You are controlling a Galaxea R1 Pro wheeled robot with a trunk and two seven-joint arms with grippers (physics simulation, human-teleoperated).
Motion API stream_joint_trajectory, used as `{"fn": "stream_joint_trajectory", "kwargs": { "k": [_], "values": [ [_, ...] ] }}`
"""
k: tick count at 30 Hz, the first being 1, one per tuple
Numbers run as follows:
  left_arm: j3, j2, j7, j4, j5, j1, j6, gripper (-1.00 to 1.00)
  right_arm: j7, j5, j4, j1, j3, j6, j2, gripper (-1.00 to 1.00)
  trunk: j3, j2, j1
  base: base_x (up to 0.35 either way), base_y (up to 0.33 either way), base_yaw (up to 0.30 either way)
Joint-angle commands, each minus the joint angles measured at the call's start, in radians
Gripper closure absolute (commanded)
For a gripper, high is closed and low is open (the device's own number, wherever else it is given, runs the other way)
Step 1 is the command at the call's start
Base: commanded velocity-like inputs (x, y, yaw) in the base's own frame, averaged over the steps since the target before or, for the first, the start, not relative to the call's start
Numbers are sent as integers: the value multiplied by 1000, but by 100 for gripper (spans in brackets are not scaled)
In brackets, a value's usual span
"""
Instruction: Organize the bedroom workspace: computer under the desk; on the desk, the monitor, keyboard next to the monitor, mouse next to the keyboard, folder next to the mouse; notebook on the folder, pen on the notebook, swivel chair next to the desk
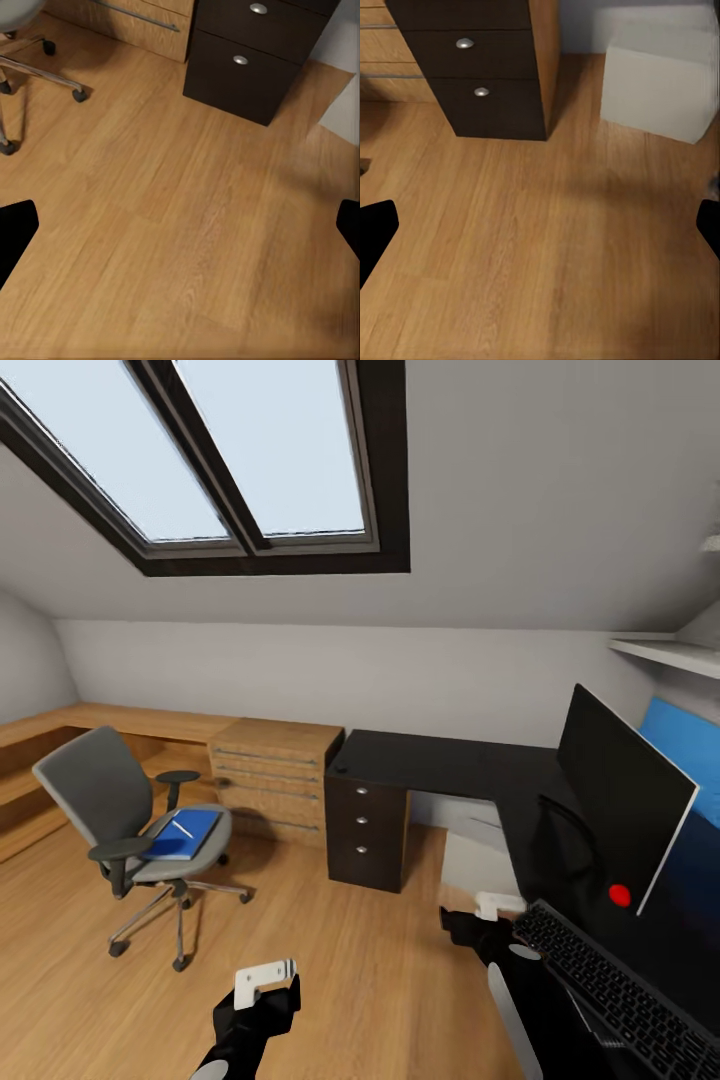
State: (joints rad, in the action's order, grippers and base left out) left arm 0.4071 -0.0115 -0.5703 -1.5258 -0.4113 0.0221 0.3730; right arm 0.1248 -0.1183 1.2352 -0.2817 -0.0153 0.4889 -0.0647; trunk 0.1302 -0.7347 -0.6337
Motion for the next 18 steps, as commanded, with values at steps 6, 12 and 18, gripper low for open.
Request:
{"fn": "stream_joint_trajectory", "kwargs": {
  "k": [6, 12, 18],
  "values": [
    [2, -1, -8, -2, -7, -1, 3, -100, 9, -11, 1, -1, -2, 4, 0, -100, 1, -1, 0, -6, -318, -1],
    [1, -1, -8, -2, -7, -1, 3, -100, 9, -11, 1, -1, -2, 5, 0, -100, 1, -1, 0, -2, -317, 0],
    [1, -1, -8, -2, -7, -1, 3, -100, 9, -11, 1, -1, -2, 4, 0, -100, 1, -1, 0, -156, -209, 0]
  ]
}}
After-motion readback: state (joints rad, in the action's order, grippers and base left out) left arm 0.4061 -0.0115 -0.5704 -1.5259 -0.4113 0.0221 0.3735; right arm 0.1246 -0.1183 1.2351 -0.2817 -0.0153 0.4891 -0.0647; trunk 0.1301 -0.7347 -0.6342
